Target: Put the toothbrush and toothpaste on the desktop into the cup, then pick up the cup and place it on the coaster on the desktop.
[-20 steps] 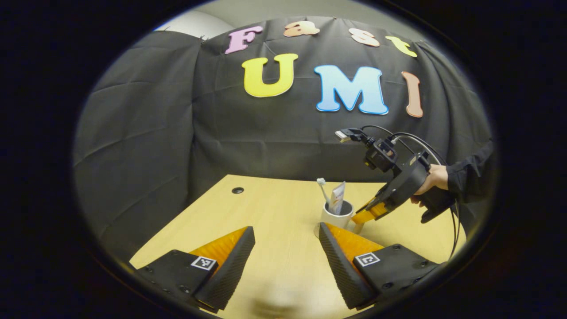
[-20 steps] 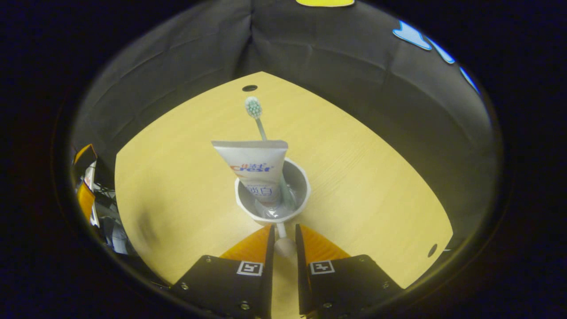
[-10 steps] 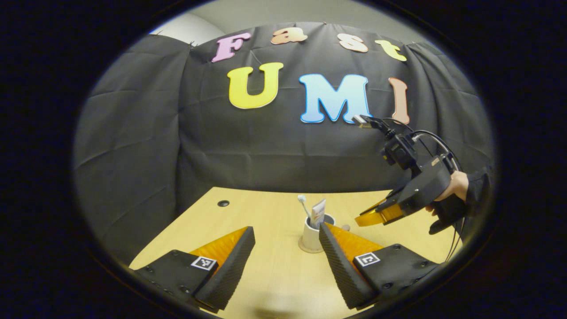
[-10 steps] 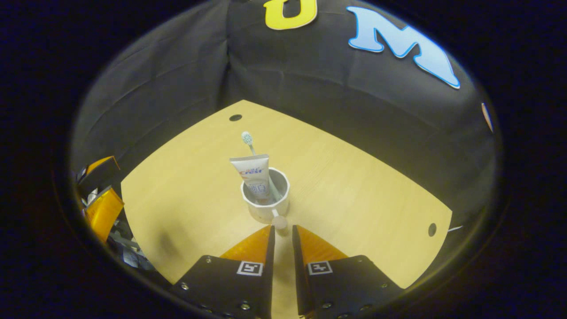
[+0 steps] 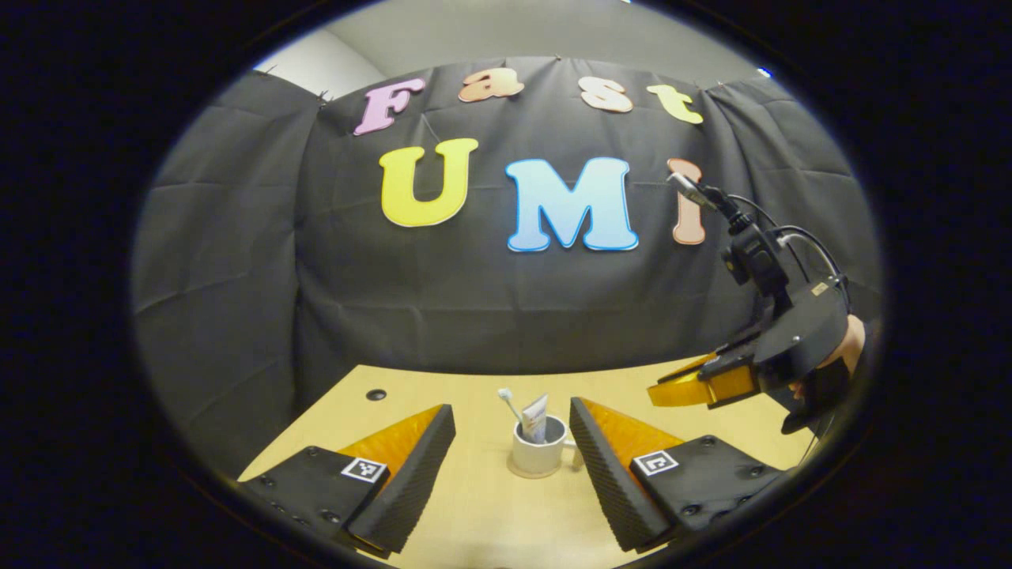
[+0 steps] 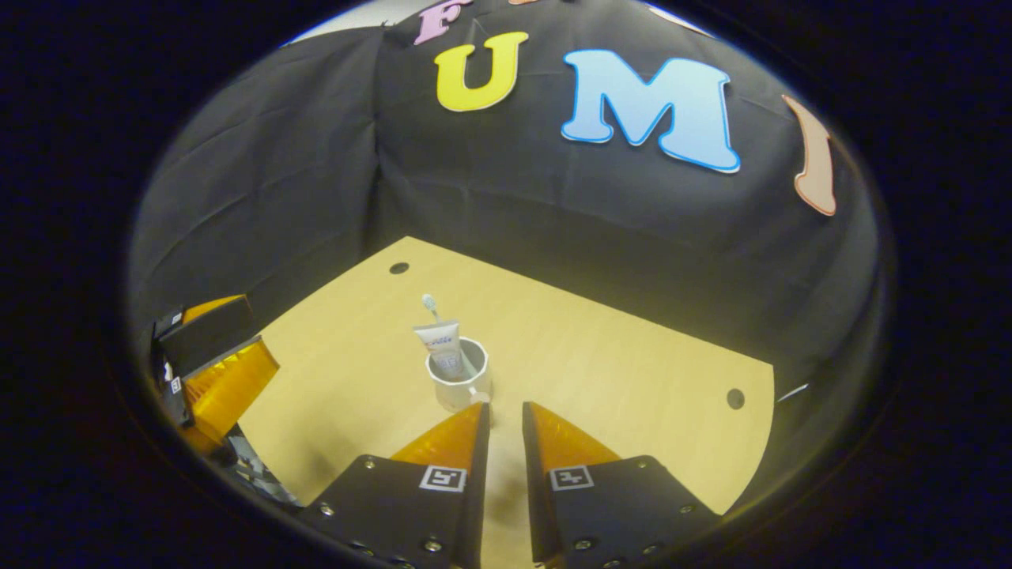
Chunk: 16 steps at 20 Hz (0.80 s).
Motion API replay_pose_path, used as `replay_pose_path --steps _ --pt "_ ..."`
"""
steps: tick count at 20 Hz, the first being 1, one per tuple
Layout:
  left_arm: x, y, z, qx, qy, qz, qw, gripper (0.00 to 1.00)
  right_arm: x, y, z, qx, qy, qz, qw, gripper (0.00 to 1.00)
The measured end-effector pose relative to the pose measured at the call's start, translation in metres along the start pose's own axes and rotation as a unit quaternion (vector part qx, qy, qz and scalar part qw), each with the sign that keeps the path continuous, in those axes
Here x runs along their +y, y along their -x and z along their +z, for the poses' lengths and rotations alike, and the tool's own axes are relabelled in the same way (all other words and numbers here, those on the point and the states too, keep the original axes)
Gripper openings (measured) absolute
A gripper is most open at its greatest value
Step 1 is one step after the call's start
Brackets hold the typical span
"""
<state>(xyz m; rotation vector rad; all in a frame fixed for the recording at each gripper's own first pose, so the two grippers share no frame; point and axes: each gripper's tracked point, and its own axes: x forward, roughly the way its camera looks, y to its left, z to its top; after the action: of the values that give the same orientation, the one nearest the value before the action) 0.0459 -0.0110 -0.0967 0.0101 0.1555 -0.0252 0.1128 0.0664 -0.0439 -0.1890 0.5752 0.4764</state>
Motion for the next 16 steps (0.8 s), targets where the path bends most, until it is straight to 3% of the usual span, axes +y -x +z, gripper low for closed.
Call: replay_pose_path --steps 3,6,8,11,12,13,16 --pt "-0.006 0.002 0.017 -0.013 0.000 -0.005 1.000 0.94 0.003 0.023 0.003 -0.037 -0.020 -0.023 0.999 0.27" --pt "-0.011 0.004 0.033 -0.028 -0.006 -0.008 1.000 0.97 0.002 0.047 0.007 -0.068 -0.034 -0.049 0.996 0.27" --pt "-0.016 0.006 0.042 -0.037 -0.011 -0.010 0.999 0.94 0.004 0.062 0.012 -0.088 -0.037 -0.058 0.994 0.37" --pt "-0.022 0.011 0.054 -0.051 -0.017 -0.012 0.998 1.00 0.008 0.081 0.020 -0.117 -0.060 -0.067 0.989 0.31" --pt "-0.025 0.013 0.056 -0.053 -0.019 -0.014 0.998 1.00 0.011 0.084 0.024 -0.129 -0.072 -0.068 0.987 0.40" --pt "-0.026 0.015 0.058 -0.055 -0.020 -0.015 0.998 1.00 0.008 0.089 0.024 -0.136 -0.080 -0.074 0.985 0.55" --pt "-0.030 0.021 0.063 -0.060 -0.021 -0.014 0.998 1.00 0.003 0.103 0.029 -0.159 -0.083 -0.098 0.979 0.54"
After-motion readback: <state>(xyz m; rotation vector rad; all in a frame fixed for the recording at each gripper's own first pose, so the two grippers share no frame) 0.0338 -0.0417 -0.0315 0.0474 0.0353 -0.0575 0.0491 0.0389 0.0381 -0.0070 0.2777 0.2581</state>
